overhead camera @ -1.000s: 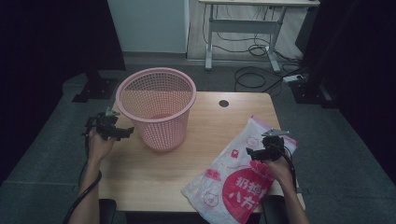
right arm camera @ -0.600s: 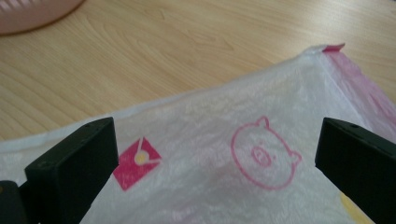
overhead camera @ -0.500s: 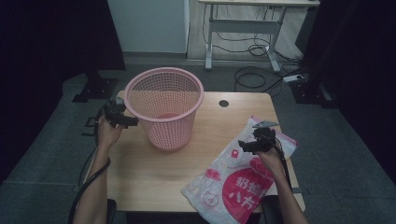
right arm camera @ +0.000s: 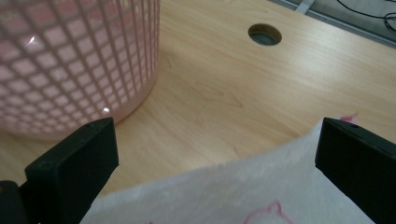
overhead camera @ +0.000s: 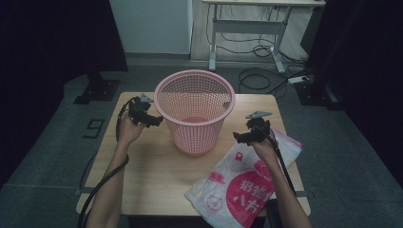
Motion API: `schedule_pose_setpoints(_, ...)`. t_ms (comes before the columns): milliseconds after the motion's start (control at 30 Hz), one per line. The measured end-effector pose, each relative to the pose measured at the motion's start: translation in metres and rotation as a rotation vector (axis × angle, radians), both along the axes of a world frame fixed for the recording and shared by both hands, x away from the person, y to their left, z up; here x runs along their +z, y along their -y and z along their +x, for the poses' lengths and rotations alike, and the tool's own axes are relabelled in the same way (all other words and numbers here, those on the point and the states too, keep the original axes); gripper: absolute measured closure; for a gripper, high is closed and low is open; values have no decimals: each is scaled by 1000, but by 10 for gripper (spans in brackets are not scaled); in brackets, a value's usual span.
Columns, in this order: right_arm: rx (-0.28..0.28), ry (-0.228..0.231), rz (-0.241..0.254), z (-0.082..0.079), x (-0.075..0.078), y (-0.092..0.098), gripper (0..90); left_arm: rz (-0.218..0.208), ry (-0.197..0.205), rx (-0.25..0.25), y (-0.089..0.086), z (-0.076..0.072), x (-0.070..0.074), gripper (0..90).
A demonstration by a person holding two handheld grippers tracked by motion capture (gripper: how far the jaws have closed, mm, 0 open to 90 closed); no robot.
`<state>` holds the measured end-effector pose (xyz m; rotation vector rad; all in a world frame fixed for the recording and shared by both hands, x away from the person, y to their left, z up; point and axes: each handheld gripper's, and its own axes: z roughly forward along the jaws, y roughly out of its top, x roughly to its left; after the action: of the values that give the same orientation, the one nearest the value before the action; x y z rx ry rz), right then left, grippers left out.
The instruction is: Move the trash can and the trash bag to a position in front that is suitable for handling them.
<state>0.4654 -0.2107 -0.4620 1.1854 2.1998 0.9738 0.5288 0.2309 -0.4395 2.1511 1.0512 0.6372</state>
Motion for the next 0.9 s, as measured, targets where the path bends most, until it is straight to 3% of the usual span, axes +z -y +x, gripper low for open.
schedule_pose_setpoints(233,-51,28,17,38,7,-19,0,22,27,-8,17,8,1,0)
schedule_pose_setpoints(333,-70,44,8,52,6,-24,0,-3,28,-7,20,9,-1,0)
schedule_pose_setpoints(400,-78,46,44,59,5,-26,0,-13,34,-14,23,8,-2,0)
schedule_pose_setpoints(467,-87,42,49,62,3,-26,0,-13,42,-10,24,6,-2,0)
schedule_pose_setpoints(600,-73,15,73,57,1,-25,0,-16,46,-20,23,-4,-3,0)
schedule_pose_setpoints(800,-10,18,9,28,6,-29,0,-1,48,-44,19,-37,-2,0)
schedule_pose_setpoints(900,-2,20,16,14,6,-30,0,-25,56,-39,17,-52,-4,0)
